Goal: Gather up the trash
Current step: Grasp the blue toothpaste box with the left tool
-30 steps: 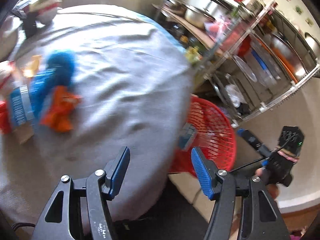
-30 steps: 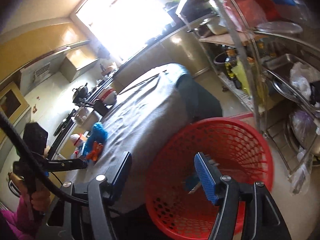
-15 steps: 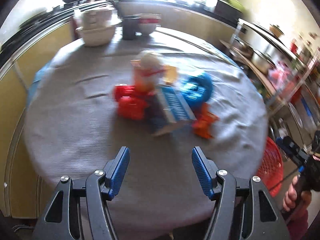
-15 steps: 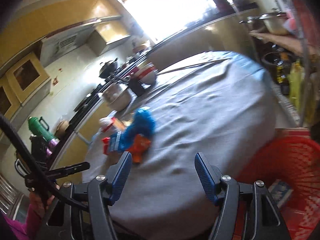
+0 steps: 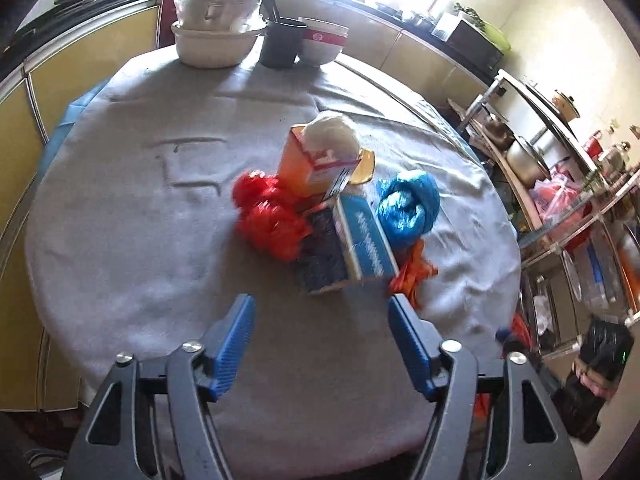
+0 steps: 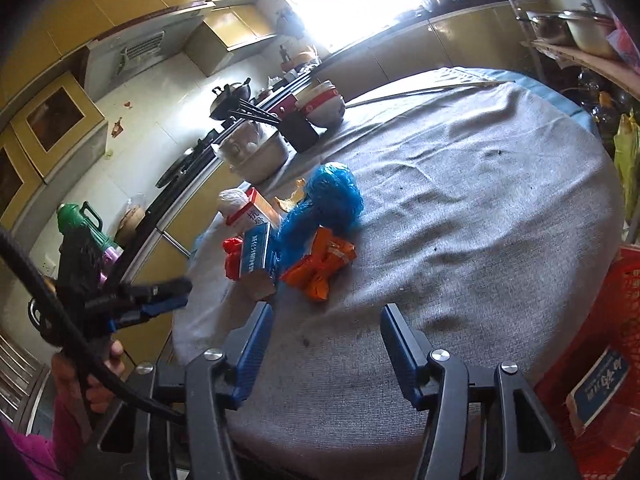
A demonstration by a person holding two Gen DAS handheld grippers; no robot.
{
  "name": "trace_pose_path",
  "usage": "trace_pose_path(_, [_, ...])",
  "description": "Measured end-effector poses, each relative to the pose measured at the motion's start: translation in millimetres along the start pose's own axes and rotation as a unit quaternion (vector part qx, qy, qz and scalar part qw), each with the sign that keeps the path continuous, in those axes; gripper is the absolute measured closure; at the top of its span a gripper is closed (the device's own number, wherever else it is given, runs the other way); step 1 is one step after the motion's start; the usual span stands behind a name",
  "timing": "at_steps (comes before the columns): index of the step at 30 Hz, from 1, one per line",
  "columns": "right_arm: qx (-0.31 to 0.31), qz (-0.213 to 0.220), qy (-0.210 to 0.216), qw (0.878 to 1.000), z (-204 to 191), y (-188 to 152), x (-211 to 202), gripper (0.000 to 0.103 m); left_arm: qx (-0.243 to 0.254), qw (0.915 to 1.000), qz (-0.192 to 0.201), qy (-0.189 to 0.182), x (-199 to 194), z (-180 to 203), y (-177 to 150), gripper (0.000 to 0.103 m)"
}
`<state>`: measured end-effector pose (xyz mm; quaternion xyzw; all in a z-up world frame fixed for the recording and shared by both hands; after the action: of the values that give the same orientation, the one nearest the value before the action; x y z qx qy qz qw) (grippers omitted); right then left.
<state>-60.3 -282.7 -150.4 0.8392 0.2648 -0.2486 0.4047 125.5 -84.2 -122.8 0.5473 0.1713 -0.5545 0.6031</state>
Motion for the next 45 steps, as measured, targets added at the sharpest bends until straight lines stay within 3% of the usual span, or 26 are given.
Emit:
trace_pose_path(7, [0.016, -0.003, -0.002, 1.000, 13, -5, -4, 0.043, -0.034, 0.9988, -0.034, 0.011, 37, 25, 22, 0.031])
trace_pose_path(18, [0.034, -0.009, -0.003, 0.999, 25, -1, 0, 0.042, -0.007, 0.9924, -0.069, 0.101, 77, 29, 32, 0.031])
trace_pose_path(20, [0.031, -0.009, -0.002, 0.999, 24, 1, 1, 0.042, -0.021, 0.9938, -0.075, 0.080, 77, 21, 26, 0.043])
trace_pose_path(23, [0.026, -0.014, -0.001, 1.000, 20, 7, 9, 0.042, -0.022, 0.9947, -0.071, 0.072, 67, 11, 21, 0.047])
trace_pose_path(29, [0.025, -0.038, -0.002, 0.999, -3, 27, 40, 0.042, -0.014, 0.9956, -0.083, 0.041, 42, -4, -5, 0.047])
trace_pose_path(33, [0.036, -0.075, -0.026, 0.996, -19, 36, 71, 0.042, -0.027, 0.9953, -0.092, 0.013, 26, -19, -21, 0.047])
trace_pose_path(38, [0.066, -0.104, -0.064, 0.990, -22, 34, 103, 0.043, -0.041, 0.9955, -0.085, 0.006, 10, -32, -30, 0.047])
trace_pose_path(39, [0.075, -0.106, -0.072, 0.989, -21, 34, 109, 0.044, -0.042, 0.9957, -0.083, 0.006, 8, -33, -30, 0.047])
trace_pose_path(41, [0.088, -0.113, -0.086, 0.986, -18, 32, 116, 0.057, -0.044, 0.9959, -0.079, 0.004, 3, -36, -30, 0.047])
trace_pose_path(45, [0.089, -0.114, -0.110, 0.983, -18, 31, 127, 0.063, -0.043, 0.9963, -0.075, 0.003, 2, -36, -28, 0.047])
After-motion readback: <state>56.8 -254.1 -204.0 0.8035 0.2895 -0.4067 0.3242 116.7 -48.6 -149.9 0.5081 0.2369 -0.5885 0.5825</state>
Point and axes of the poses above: each gripper's, at about its wrist camera, not at the fingertips, and x roughly the way its jaws point, z to its right, y to its top, the point moved 7 cm from there along x, roughly the way its jaws point
